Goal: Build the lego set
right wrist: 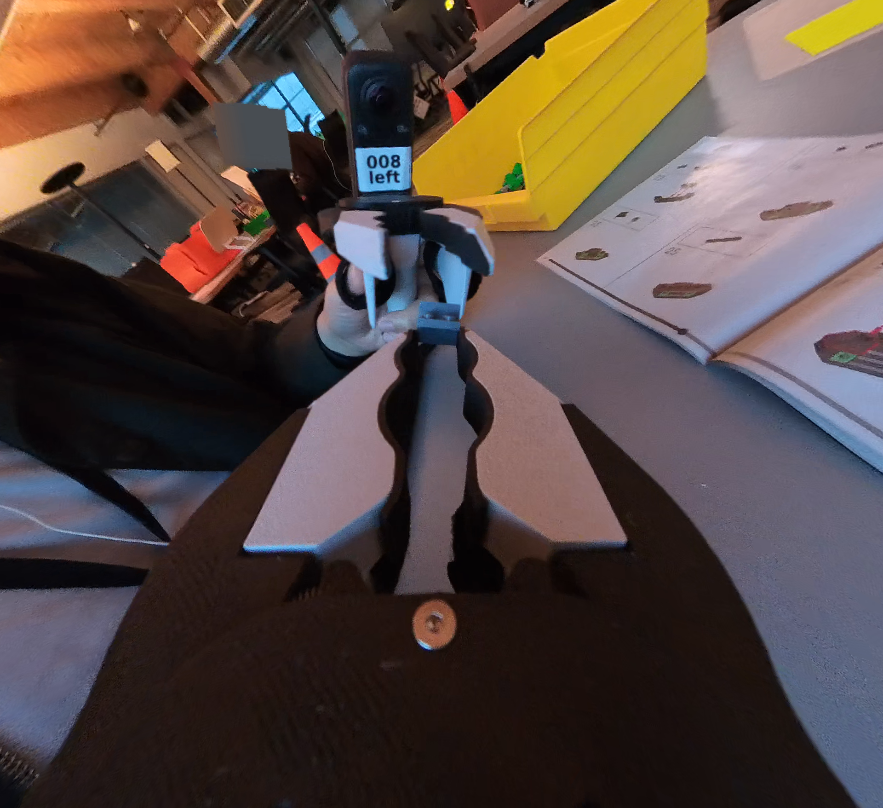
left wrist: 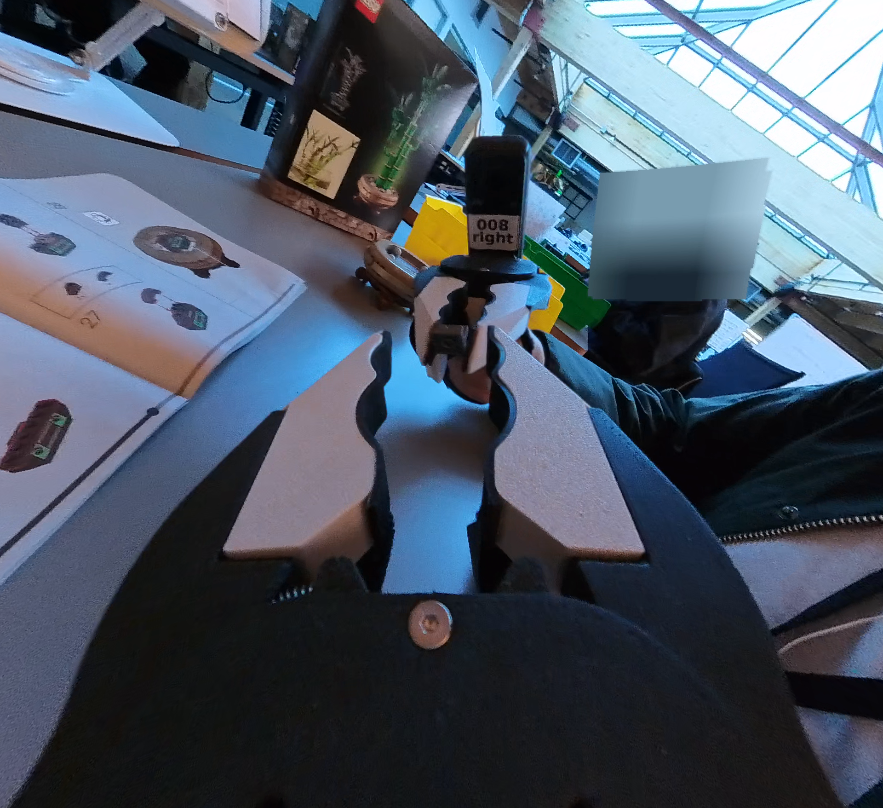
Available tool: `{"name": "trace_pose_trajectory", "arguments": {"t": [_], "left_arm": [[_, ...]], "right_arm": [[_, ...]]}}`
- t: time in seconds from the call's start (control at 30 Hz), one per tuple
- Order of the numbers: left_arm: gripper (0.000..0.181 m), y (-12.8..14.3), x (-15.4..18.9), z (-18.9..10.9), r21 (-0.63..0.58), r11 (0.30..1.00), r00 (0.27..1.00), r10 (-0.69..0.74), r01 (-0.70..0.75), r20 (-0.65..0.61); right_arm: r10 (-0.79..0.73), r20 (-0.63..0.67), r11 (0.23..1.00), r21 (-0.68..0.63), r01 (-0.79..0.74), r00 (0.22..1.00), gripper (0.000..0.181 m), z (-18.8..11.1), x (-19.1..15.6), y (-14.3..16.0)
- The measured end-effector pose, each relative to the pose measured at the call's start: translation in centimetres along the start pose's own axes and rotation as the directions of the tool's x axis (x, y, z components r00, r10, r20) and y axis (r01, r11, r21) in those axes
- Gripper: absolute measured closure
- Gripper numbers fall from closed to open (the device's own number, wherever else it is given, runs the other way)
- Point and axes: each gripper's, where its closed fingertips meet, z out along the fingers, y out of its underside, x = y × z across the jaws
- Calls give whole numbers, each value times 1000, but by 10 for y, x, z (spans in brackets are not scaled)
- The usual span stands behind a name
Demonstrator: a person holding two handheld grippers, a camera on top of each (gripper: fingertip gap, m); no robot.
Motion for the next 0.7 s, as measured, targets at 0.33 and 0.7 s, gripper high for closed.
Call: {"name": "trace_pose_trajectory", "arguments": {"t": [0.33, 0.7], "left_arm": [[172, 18, -8, 3, -87, 980, 983, -182, 179, -34], [180, 3, 3, -3, -23, 983, 975, -184, 182, -121]], "right_arm": [[-426, -200, 903, -156, 400, 882, 166, 3, 15, 11], [-729, -277, 684, -243, 688, 626, 152, 6, 4, 3]]}}
